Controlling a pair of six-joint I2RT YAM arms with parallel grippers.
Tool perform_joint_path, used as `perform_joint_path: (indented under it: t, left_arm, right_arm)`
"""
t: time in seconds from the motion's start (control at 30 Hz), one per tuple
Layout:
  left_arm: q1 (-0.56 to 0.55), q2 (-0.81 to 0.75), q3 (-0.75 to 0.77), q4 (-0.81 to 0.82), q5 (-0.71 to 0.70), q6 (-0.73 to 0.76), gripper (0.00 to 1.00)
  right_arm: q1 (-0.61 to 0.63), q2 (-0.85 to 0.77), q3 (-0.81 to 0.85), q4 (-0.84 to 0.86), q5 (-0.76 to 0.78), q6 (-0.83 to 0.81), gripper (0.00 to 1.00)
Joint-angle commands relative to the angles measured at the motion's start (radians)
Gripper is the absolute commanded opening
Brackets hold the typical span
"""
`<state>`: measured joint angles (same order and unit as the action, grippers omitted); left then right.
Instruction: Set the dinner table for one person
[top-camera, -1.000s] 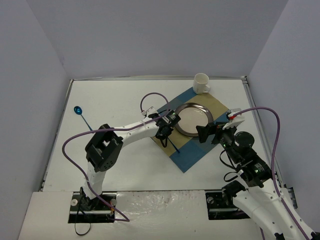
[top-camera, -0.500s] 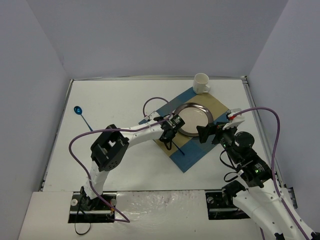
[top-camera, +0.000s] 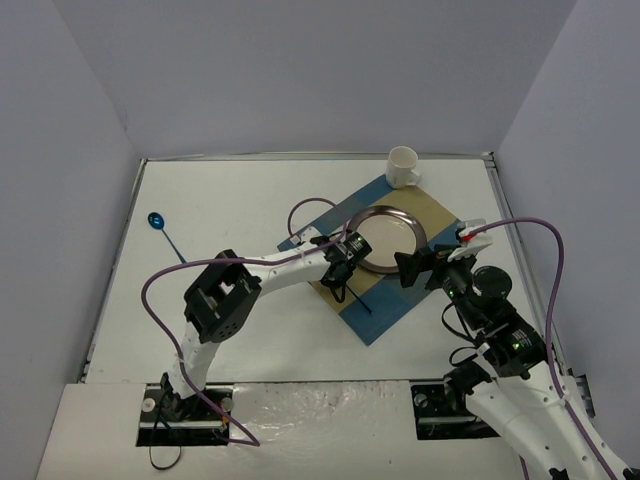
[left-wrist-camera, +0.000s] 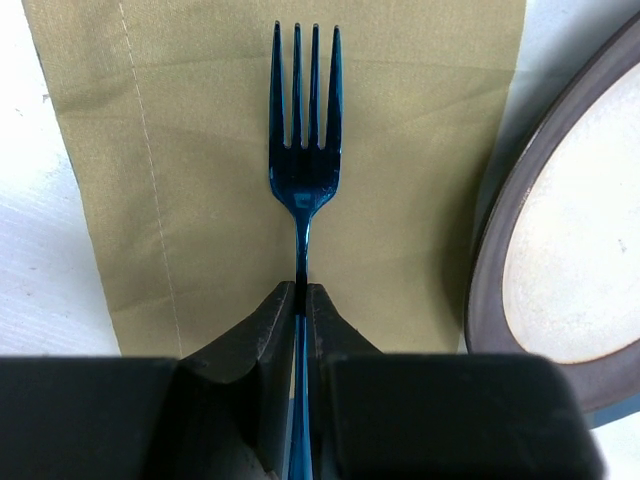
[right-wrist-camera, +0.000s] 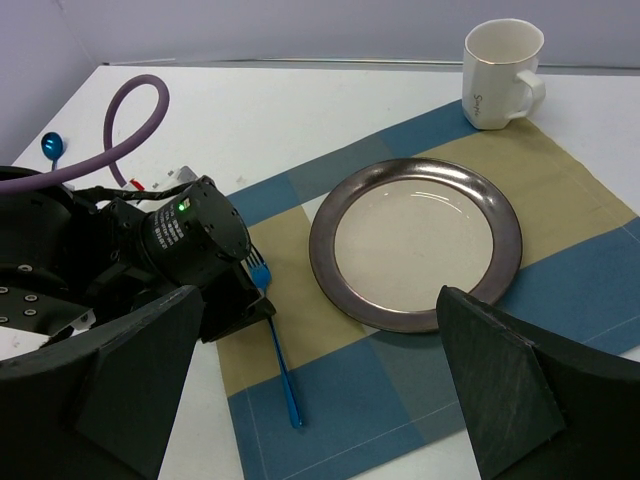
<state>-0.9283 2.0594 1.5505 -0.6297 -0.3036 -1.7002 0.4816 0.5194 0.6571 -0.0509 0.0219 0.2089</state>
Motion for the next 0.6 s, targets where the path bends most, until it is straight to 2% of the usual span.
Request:
perform_joint_path:
  t: [0.0,0.37,0.5,0.57]
  left_arm:
    - [-0.004,-0.015,0.032,0.009,-0.004,-0.019,0.08]
    - [-0.004,-0.036,0.015,0.010,-0.001,-0.022,0.23]
    - [-0.004,-0.085,0.005,-0.005,-0.043,0.007,0.29]
    - [0.002,-0.151,-0.012,-0.017,-0.098,0.059,0.36]
  right_arm:
    - [0.006,0.001,0.012,0.056,0.014,0.001,1.00]
    - [0.006,-0.001,0.012,0.056,0.015,0.000,1.00]
    - [0.008,0.002,0.013,0.056,0.013,0.000,1.00]
    - [0.006,0.003,0.018,0.056,0.011,-0.001,1.00]
